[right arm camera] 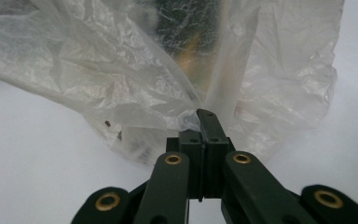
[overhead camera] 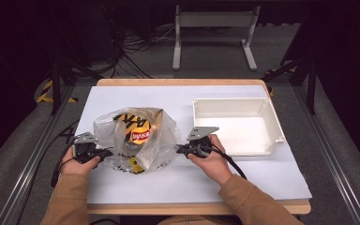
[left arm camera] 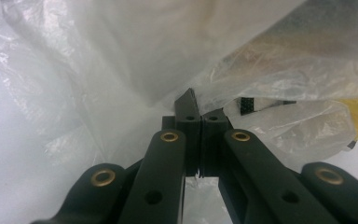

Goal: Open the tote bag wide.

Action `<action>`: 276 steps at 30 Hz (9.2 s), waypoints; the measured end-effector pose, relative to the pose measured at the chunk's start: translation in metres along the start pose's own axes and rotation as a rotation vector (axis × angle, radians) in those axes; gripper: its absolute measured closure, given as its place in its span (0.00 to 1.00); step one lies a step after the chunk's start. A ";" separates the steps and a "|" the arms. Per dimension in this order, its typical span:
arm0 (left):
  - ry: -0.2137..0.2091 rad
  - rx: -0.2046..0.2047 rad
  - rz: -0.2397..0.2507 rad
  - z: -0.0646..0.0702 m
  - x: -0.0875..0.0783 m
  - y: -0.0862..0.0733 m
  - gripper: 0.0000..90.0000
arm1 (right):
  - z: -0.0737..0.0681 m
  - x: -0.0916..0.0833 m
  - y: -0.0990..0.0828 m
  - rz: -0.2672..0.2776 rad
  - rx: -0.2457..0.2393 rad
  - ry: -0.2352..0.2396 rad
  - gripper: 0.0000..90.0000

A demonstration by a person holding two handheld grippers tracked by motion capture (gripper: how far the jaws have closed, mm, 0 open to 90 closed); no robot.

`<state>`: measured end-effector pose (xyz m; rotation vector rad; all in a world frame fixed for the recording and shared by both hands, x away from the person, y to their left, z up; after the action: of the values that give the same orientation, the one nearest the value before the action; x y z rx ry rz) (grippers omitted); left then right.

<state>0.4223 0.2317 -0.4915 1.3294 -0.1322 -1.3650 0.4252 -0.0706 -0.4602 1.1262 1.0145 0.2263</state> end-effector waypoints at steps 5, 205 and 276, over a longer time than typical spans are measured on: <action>-0.007 0.008 0.017 0.000 -0.001 0.000 0.98 | -0.005 0.004 -0.006 -0.015 -0.019 -0.014 1.00; 0.068 0.221 0.436 0.029 -0.062 0.067 0.99 | 0.031 -0.032 0.118 0.400 0.132 -0.170 0.96; 0.058 0.044 0.116 -0.004 -0.003 0.018 0.95 | 0.016 -0.091 0.091 0.333 0.192 0.015 0.42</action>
<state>0.4350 0.2307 -0.4781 1.3755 -0.1977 -1.2313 0.4154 -0.0948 -0.3325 1.4697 0.8708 0.4104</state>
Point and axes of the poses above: each handheld gripper's, and its own axes: x roughly forward along the jaws, y roughly out of its top, z roughly to its right, the point moved 7 cm from there along x, roughly forward along the jaws, and after that the axes turned 13 degrees about -y, right-handed, at the moved point
